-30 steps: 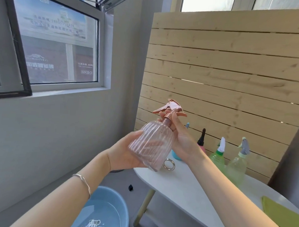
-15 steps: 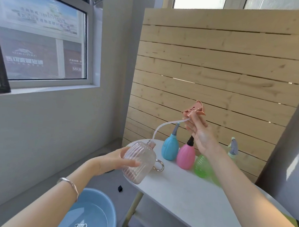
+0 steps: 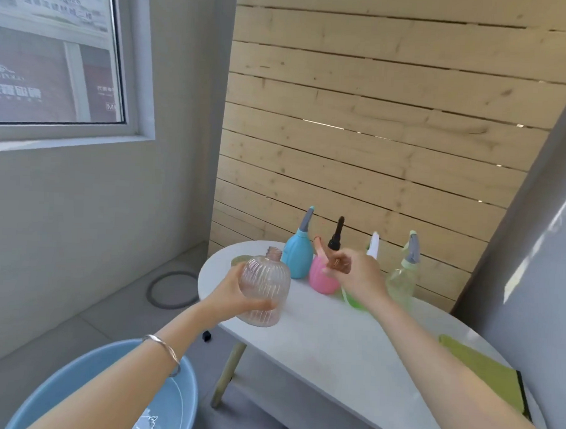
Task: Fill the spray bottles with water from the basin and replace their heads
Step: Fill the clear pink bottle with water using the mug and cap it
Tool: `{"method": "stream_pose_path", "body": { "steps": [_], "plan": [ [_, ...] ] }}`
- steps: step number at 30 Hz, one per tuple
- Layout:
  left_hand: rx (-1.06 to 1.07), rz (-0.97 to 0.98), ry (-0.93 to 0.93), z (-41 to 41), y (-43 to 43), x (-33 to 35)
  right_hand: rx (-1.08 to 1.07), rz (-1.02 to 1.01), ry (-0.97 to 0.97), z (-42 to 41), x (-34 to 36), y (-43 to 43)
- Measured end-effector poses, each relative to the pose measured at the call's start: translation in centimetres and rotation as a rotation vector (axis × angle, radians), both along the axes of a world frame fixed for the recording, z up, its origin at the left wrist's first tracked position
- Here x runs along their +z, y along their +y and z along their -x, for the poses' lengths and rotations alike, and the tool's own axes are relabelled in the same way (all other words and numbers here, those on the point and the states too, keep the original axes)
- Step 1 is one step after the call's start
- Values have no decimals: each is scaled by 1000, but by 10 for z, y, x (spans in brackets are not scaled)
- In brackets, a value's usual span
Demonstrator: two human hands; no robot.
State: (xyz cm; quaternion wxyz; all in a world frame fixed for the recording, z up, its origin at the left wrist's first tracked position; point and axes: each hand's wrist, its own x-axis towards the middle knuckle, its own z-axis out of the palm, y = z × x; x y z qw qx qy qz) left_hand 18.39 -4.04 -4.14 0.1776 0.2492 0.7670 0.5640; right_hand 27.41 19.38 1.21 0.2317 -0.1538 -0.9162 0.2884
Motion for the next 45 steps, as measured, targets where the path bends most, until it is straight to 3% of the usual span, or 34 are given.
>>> {"method": "stream_pose_path", "body": {
  "steps": [3,17,20,27,30,33,36,38,45],
  "plan": [
    [-10,27,-18,-2,3,-11,-70,-222,-143,-2,-48,6],
    [85,-121,71,-6,15,-51,-57,-607,-254,-1,-153,20],
    [97,-146,84,-4,14,-51,-46,-599,-254,3,-162,23],
    [145,-166,99,2,1,-52,-44,-488,-274,5,-146,17],
    [166,-189,95,8,-9,-53,11,-373,-165,15,-127,4],
    [191,-205,80,14,-22,-57,125,-157,-61,30,-107,-21],
    [222,-212,86,19,-36,-60,120,282,-35,58,-97,-45],
    [255,-195,102,23,-49,-62,80,471,-81,80,-96,-55],
    [329,-133,134,36,-93,-75,-54,602,-191,128,-111,-57]
  ]
}}
